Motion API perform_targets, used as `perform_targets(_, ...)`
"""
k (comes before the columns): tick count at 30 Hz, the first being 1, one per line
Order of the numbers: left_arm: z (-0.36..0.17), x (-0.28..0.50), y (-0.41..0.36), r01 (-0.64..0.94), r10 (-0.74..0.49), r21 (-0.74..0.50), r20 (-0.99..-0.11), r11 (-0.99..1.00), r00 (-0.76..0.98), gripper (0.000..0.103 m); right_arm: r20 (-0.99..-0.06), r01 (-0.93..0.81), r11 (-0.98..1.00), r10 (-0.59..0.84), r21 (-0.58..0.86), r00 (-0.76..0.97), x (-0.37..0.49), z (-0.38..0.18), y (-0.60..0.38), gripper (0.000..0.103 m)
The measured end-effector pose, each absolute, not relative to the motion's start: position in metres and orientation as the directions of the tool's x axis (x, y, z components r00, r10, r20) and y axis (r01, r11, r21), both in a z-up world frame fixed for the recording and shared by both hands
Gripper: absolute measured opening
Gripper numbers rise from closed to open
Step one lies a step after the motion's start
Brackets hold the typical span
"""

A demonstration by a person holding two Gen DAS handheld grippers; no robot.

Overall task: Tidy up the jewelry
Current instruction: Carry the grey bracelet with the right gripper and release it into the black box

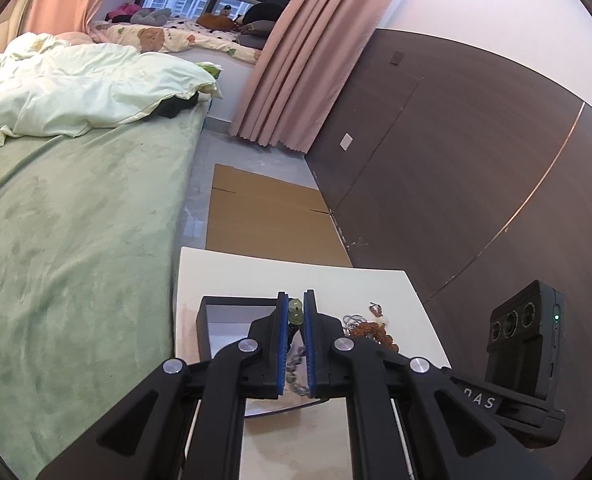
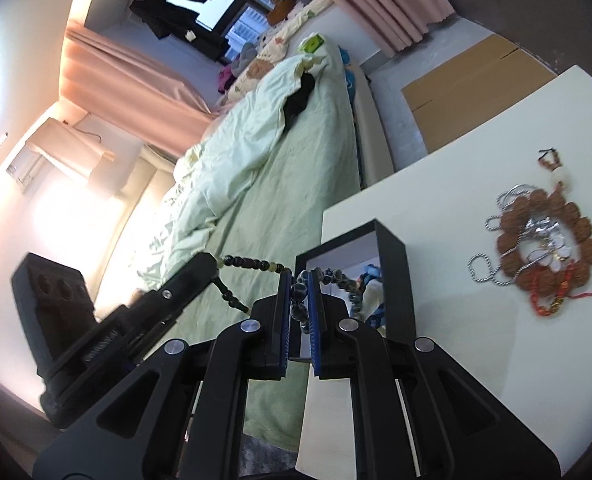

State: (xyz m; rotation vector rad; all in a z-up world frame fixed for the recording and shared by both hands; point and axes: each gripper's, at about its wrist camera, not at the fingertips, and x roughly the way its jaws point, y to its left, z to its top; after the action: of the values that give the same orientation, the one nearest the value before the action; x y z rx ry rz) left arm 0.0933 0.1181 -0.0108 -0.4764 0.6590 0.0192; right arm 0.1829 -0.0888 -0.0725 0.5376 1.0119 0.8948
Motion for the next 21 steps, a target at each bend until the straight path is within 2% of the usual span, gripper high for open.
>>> perform_targets(2,-0.014,0.095,0.118,-0.168,-0.137,-0.425,-0.599,0.89,0.789,0.005,-0.505,-0.365,0.552,0.834,0.75,0.225,0.184,-0.076,-0.086,0.025)
perform_targets(3,-0.015,0.096,0.117,-0.168,-0.14,-0.425,-0.602,0.889,0.786,0.005,-0.515,-0.357,0.566,0.824,0.743,0.235,0.184,-0.077,-0.088,0.048)
perform_targets(4,-0.016,0.097,0.117,-0.167,-0.141,-0.425,-0.605,0.89,0.784,0.005,-0.521,-0.348,0.583,0.812,0.734,0.262,0.183,-0.077,-0.091,0.066)
perform_targets(5,-0.018,0.098,0.115,-0.165,-0.145,-0.424,-0.609,0.891,0.78,0.005,-0.521,-0.339,0.604,0.795,0.721,0.309,0.182,-0.075,-0.099,0.068)
perform_targets(10,-0.03,0.107,0.106,-0.148,-0.175,-0.43,-0.625,0.891,0.761,0.006,-0.524,-0.298,0.611,0.787,0.733,0.325,0.184,-0.078,-0.117,0.068)
perform_targets(13,-0.041,0.115,0.105,-0.211,-0.112,-0.376,-0.677,0.902,0.728,0.008,-0.552,-0.285,0.641,0.763,0.713,0.337,0.183,-0.079,-0.126,0.068)
perform_targets(14,-0.047,0.118,0.106,-0.249,-0.077,-0.352,-0.7,0.902,0.71,0.011,-0.554,-0.279,0.642,0.762,0.714,0.336,0.183,-0.079,-0.128,0.068)
perform_targets(16,-0.052,0.118,0.113,-0.283,-0.07,-0.368,-0.708,0.886,0.702,0.035,-0.559,-0.276,0.645,0.76,0.713,0.333,0.182,-0.079,-0.133,0.068)
perform_targets(18,-0.051,0.114,0.115,-0.296,-0.049,-0.366,-0.697,0.882,0.715,0.049,-0.57,-0.284,0.661,0.746,0.694,0.345,0.18,-0.076,-0.138,0.068)
perform_targets(21,-0.047,0.112,0.112,-0.289,-0.026,-0.339,-0.687,0.895,0.727,0.058,-0.571,-0.289,0.668,0.74,0.686,0.356,0.18,-0.071,-0.146,0.068)
